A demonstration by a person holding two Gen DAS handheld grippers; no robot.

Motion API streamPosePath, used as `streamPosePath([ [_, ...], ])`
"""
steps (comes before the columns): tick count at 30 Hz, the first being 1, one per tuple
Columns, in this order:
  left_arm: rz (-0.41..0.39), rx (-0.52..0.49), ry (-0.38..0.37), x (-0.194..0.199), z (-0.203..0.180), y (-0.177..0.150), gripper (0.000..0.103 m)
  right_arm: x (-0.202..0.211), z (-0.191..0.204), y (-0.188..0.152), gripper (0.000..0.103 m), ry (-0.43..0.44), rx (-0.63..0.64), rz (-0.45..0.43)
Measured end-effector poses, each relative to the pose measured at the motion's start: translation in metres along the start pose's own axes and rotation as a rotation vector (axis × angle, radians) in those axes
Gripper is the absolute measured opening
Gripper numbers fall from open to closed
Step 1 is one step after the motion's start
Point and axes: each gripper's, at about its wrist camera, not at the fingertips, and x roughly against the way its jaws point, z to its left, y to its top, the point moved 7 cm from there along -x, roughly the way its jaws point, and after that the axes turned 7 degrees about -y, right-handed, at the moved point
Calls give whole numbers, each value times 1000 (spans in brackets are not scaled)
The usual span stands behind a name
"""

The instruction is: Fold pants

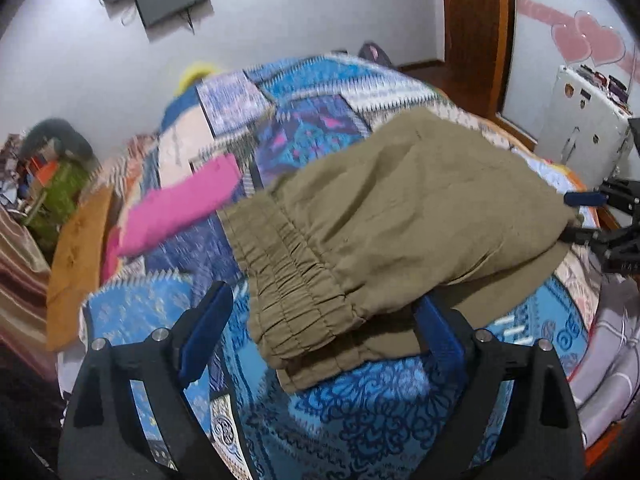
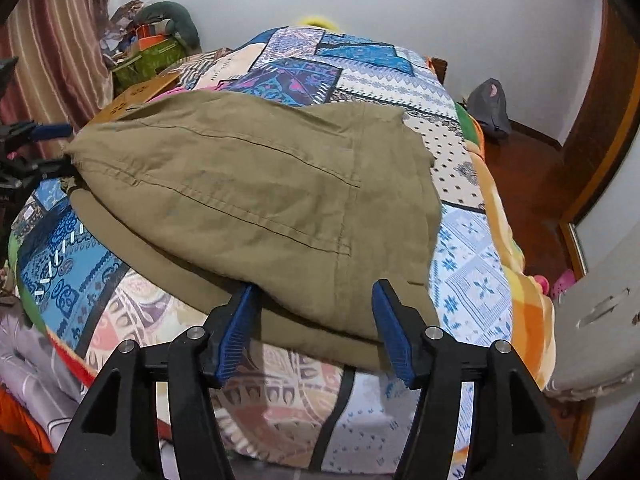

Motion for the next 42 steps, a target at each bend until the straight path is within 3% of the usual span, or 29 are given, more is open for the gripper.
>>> streamPosePath([
  [2,-29,-14,18,3,-1,5,84,3,7,2,56,23,27,-27],
  [6,-35,-53,7,1,-11,11,57,3,14,5,56,21,57,-50],
  [8,-34,-67,-6,-1,-15,14,43,4,14,8,49,49,37,-59],
  [10,-37,-65,-9,-2,-17,16,36,3,15,11,31,67,31,-58],
  [12,-40,-60,-25,-3,-19,18,21,3,18,12,18,68,42,-61],
  [15,-45,-68,-30,1,-23,18,9,7,25,15,11,52,73,-94],
  [24,-56,-45,-94,21,-21,14,8,35,23,20,8,81,54,-169],
  [34,32,-49,-147,18,-32,-14,17,23,22,-3,13,132,14,-75],
  [39,7,-28,-203,38,-31,-15,17,43,19,0,13,112,16,-123],
  [42,-2,0,-214,47,-26,-17,17,56,16,7,14,153,-9,-152],
])
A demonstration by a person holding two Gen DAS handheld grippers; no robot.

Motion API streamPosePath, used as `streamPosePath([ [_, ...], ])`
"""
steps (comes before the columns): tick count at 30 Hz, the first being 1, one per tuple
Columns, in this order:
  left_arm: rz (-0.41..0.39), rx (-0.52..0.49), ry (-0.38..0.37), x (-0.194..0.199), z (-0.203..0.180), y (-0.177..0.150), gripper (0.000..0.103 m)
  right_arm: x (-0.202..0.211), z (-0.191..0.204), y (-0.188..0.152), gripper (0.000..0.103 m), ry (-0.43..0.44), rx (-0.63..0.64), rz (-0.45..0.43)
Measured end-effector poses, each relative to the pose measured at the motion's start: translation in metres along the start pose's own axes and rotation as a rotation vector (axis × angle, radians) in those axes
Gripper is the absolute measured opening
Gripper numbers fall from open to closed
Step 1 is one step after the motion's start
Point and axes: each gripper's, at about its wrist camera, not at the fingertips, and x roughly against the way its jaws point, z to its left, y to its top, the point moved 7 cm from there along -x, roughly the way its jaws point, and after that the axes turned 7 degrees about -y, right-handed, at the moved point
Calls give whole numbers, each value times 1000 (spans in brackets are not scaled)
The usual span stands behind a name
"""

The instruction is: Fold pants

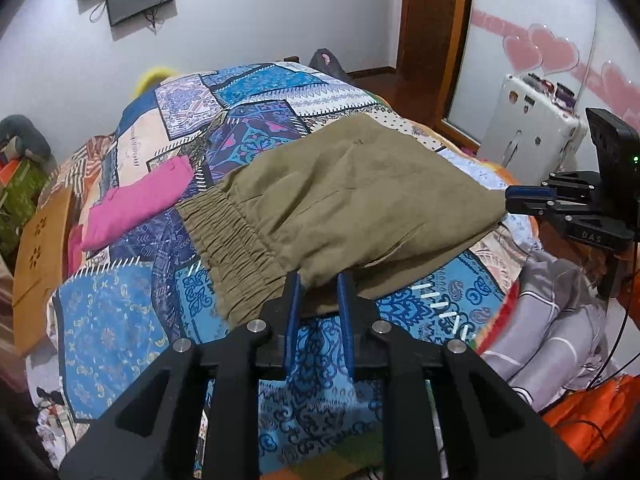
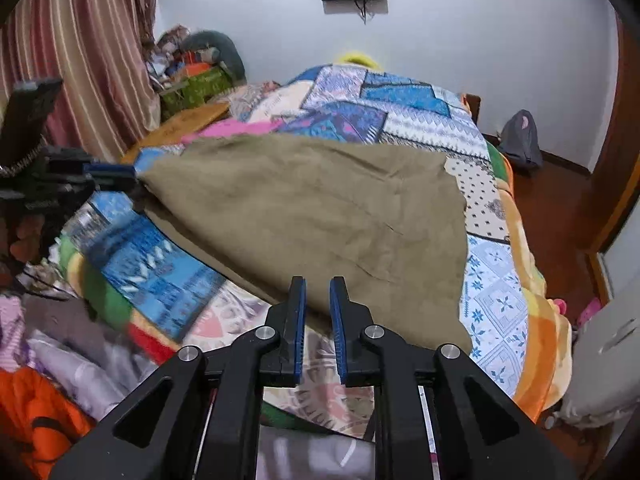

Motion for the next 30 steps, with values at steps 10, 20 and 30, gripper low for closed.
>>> streamPosePath([
  [10,-8,179,-21,-20,23,18,18,-27,-7,15,21,-17,-78,13],
  [20,10,144,7,-42,27,-7,29,-55,-40,-29,32,-19,-227,146],
  [30,-15,218,59,-17,64,10,31,-30,-65,-19,32,-124,-185,150],
])
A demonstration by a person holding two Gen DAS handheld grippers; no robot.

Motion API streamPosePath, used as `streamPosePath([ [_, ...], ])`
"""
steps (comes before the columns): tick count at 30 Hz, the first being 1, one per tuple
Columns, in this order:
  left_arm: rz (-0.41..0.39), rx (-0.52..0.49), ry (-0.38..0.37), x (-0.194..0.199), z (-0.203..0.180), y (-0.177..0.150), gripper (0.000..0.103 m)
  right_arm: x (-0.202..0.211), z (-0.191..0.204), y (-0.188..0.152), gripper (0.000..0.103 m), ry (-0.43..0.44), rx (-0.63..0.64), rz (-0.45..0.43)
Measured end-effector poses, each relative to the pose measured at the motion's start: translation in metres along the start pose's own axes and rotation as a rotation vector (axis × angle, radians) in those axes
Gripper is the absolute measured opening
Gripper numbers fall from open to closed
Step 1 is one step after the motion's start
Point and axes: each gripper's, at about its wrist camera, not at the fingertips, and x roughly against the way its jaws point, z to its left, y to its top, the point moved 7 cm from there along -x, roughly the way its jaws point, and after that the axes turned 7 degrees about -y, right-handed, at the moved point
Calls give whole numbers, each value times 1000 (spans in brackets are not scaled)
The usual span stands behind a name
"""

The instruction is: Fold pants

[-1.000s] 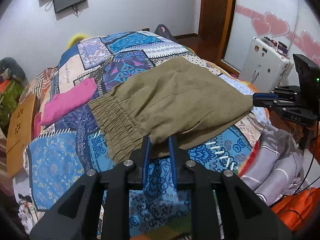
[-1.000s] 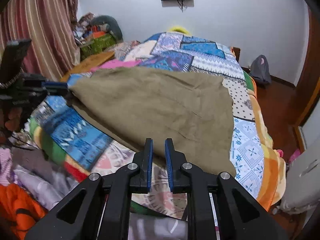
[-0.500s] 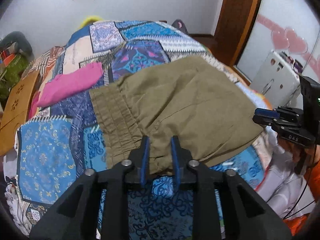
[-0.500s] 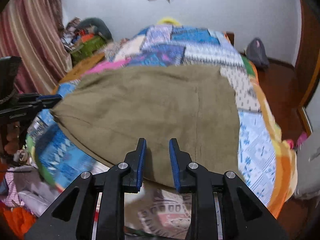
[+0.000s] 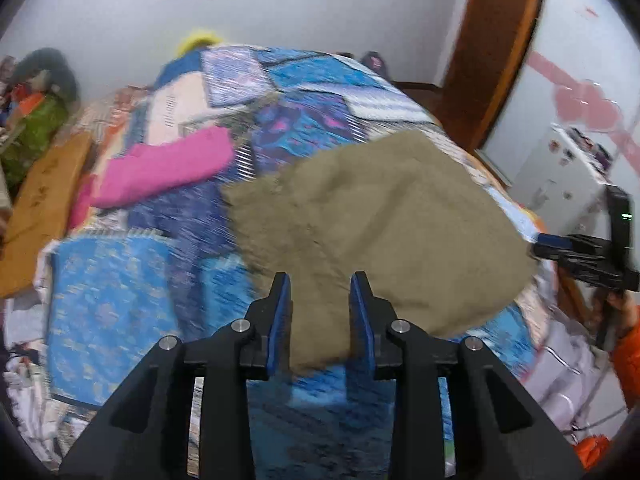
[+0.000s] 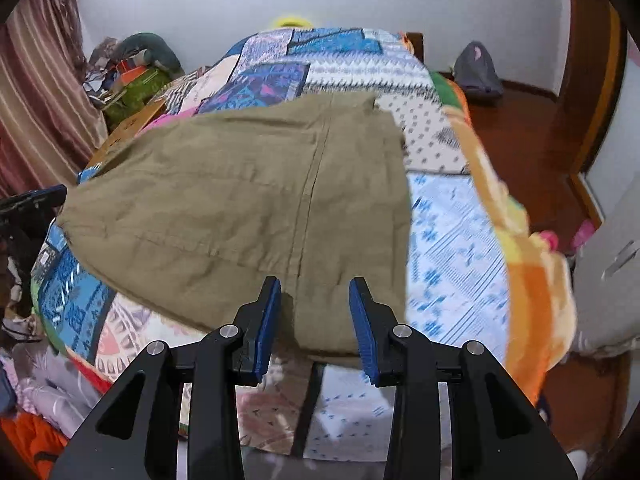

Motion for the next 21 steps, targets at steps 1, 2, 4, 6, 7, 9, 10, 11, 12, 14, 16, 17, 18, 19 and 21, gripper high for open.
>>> streamPosePath([
  [1,-4,10,11,1,7,4,31,3,-1,7,32,-3,1,-15],
  [2,-8,32,12,1,15,11,31,6,-2,14,32,-6,2,-33],
  [4,-9,59,14,-1,27,19,31,7,-3,28,35,-9,8,-58],
  [6,-8,71,45,-9,40,29,33,6,-2,44,37,-12,20,-81],
  [7,-5,74,52,-12,43,31,35,3,-2,52,37,-15,28,-90],
  [9,-4,85,51,-21,52,38,35,-1,-2,66,40,-28,42,-109],
  [10,3,86,46,-29,56,43,35,-5,-2,75,45,-36,49,-120],
  [11,9,86,45,-34,57,46,35,-8,-2,82,49,-43,54,-129],
  [12,14,81,40,-41,59,51,35,-13,-3,91,53,-49,54,-137],
  [14,22,72,35,-53,62,57,36,-22,-4,103,54,-45,56,-139],
  [16,37,80,40,-64,68,61,36,-35,-6,117,54,-56,60,-134],
  [17,48,98,31,-73,74,63,36,-43,-8,124,54,-60,63,-131],
  [18,53,115,19,-79,78,64,36,-51,-9,131,54,-65,68,-128],
  [19,57,127,10,-83,80,64,36,-57,-11,136,54,-76,70,-126],
  [21,69,141,-1,-92,84,63,36,-74,-16,149,55,-95,67,-113],
])
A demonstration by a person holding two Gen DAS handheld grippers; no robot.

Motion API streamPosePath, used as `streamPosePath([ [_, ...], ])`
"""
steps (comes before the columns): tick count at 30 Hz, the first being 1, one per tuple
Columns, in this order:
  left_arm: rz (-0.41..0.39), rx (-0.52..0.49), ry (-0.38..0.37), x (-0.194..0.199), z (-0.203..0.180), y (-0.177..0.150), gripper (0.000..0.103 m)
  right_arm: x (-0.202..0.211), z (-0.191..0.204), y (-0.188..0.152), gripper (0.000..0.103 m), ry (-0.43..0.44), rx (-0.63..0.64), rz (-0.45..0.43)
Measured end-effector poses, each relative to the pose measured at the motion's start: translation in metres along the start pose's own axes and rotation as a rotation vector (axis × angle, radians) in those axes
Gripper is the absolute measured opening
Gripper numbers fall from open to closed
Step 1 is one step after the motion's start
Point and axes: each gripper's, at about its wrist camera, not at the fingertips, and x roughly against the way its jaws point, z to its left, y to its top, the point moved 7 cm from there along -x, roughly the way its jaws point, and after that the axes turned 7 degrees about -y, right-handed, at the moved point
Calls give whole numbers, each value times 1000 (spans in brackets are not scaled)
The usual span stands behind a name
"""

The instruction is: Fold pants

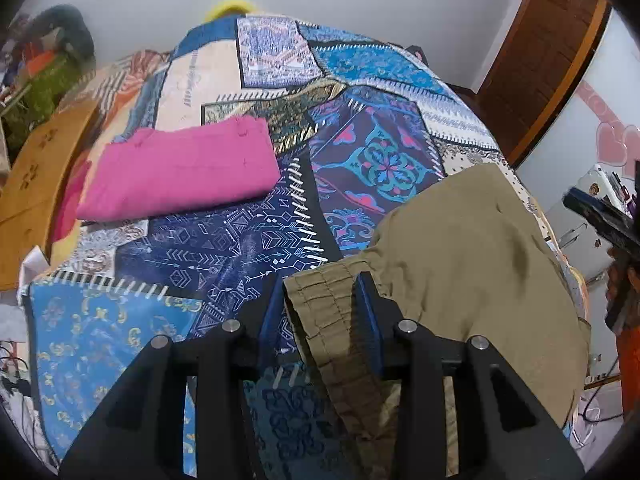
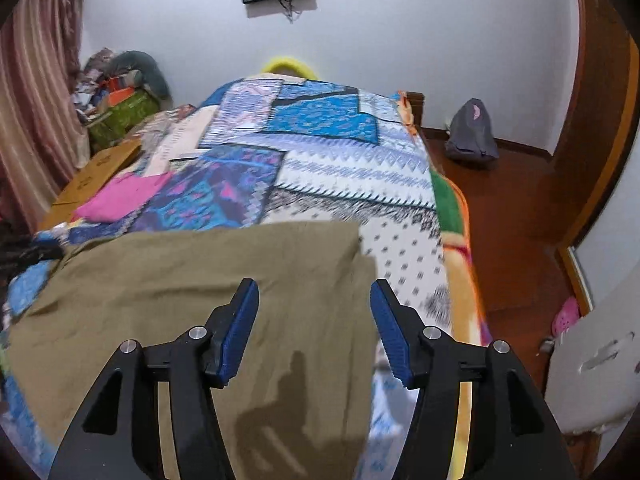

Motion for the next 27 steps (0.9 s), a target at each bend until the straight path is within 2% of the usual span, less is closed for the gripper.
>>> streamPosePath([
  [6,21,-23,-30,-16,2,-5,37,-63,-3,15,55,33,3,94],
  [9,22,-64,-11,-19,0,-8,37,-90,-5,16,55,24,0,144],
  [14,29,-44,-27,-25,2,-6,37,-127,-6,4,55,87,-17,251],
  [15,29,-44,-33,-26,3,-5,37,-130,-7,2,54,96,-23,250],
  [17,21,-67,-32,-25,1,-5,37,-129,-6,1,46,101,-14,228],
  [20,14,-87,-11,-25,-1,-3,33,-122,-4,3,28,87,12,200],
  [21,10,-92,6,-25,-1,-1,31,-121,-4,4,14,61,31,187],
  [22,9,-96,19,-25,-2,0,29,-121,-4,6,7,23,58,177],
  [23,9,-101,48,-26,-1,1,21,-121,-5,7,7,0,76,174],
  [26,22,-87,73,-32,3,1,19,-123,-7,3,7,-27,91,201],
  [27,22,-86,80,-33,4,0,14,-121,-8,2,7,-45,97,203],
])
